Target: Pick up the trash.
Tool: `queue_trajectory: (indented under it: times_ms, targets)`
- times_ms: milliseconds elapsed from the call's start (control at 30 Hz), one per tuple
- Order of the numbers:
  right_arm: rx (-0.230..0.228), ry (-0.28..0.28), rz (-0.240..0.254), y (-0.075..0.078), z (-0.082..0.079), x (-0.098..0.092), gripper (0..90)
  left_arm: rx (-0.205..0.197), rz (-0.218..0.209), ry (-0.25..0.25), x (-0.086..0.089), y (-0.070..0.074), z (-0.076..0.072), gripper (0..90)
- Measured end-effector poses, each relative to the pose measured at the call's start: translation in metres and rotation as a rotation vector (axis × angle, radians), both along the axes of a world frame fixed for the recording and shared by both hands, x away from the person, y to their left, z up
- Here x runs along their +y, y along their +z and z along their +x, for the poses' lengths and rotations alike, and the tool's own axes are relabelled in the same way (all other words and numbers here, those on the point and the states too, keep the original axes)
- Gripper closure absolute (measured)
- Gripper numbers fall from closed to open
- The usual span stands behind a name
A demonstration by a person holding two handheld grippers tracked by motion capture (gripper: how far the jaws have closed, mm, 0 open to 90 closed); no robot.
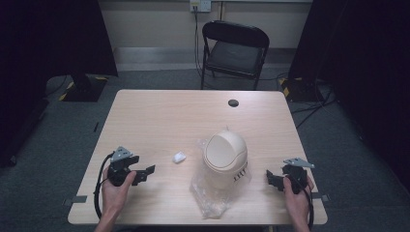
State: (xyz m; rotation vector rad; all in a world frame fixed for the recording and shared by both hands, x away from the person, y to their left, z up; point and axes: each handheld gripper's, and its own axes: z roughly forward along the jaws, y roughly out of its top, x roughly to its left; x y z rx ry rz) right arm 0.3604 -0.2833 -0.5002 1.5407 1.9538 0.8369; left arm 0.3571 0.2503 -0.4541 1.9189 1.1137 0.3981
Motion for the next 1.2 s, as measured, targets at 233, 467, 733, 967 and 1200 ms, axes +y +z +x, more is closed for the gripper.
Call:
queue_trajectory:
  times_ms: [233, 467, 733, 967, 1200]
  targets:
    - [0.000, 0.000, 0.000, 0.000, 0.000, 0.000, 10.7, 0.002, -0.029, -0.068, -0.022, 0.011, 0.005, 20.7]
    - [0.001, 0.007, -0.003, 0.000, 0.001, 0.000, 10.6, -0.015, -0.032, -0.105, -0.040, 0.019, 0.008, 20.7]
    - [0.001, 0.007, -0.003, 0.000, 0.001, 0.000, 10.7, -0.048, -0.048, -0.174, -0.073, 0.033, 0.015, 20.7]
    - [0.001, 0.007, -0.003, 0.000, 0.001, 0.000, 10.7, -0.061, -0.047, -0.249, -0.095, 0.045, 0.021, 20.6]
    - [0.001, 0.007, -0.003, 0.000, 0.001, 0.000, 10.7, -0.058, -0.093, -0.274, -0.104, 0.050, 0.020, 20.3]
